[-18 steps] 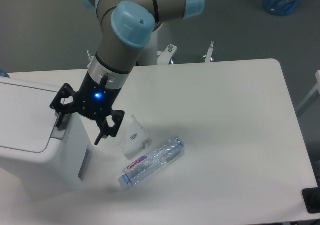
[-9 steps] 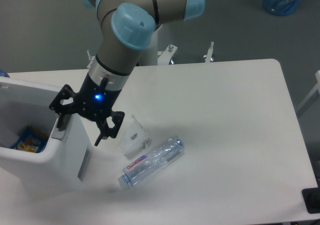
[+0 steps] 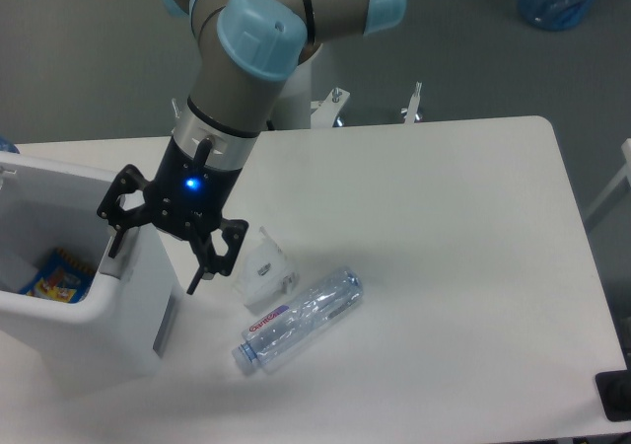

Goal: Open the trash can

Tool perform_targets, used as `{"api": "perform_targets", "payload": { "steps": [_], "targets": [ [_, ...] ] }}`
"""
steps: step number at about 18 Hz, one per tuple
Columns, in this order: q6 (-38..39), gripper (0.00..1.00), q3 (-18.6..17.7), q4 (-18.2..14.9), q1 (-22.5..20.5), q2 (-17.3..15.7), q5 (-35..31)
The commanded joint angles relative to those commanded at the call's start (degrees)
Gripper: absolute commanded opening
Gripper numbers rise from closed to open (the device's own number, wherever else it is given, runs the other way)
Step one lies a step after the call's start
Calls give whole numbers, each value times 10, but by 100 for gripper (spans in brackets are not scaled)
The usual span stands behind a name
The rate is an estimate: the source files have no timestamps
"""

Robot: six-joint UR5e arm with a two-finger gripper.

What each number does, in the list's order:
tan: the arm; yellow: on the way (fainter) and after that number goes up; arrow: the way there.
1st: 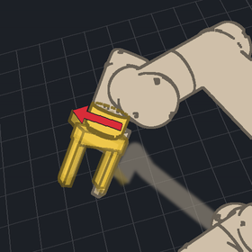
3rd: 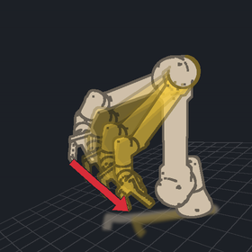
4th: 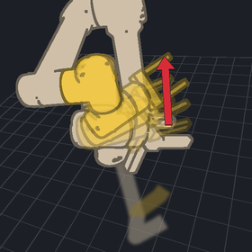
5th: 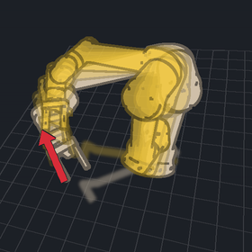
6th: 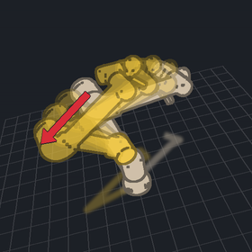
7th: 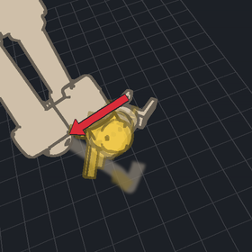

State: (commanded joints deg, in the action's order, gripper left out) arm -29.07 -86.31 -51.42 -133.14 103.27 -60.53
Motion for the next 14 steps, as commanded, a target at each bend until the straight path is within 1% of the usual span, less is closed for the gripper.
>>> {"api": "perform_targets", "payload": {
  "steps": [3, 5, 7, 11, 12, 14],
  "targets": [
    [-83, 100, -10, 1, -20, 9, -97],
    [-127, 100, -8, 1, -27, 25, -141],
    [-151, 100, 3, 2, -71, 50, -146],
    [-185, 100, 46, -11, -113, 87, -151],
    [-191, 100, 51, -14, -115, 95, -162],
    [-227, 100, 51, -29, -114, 104, -208]
  ]
}}
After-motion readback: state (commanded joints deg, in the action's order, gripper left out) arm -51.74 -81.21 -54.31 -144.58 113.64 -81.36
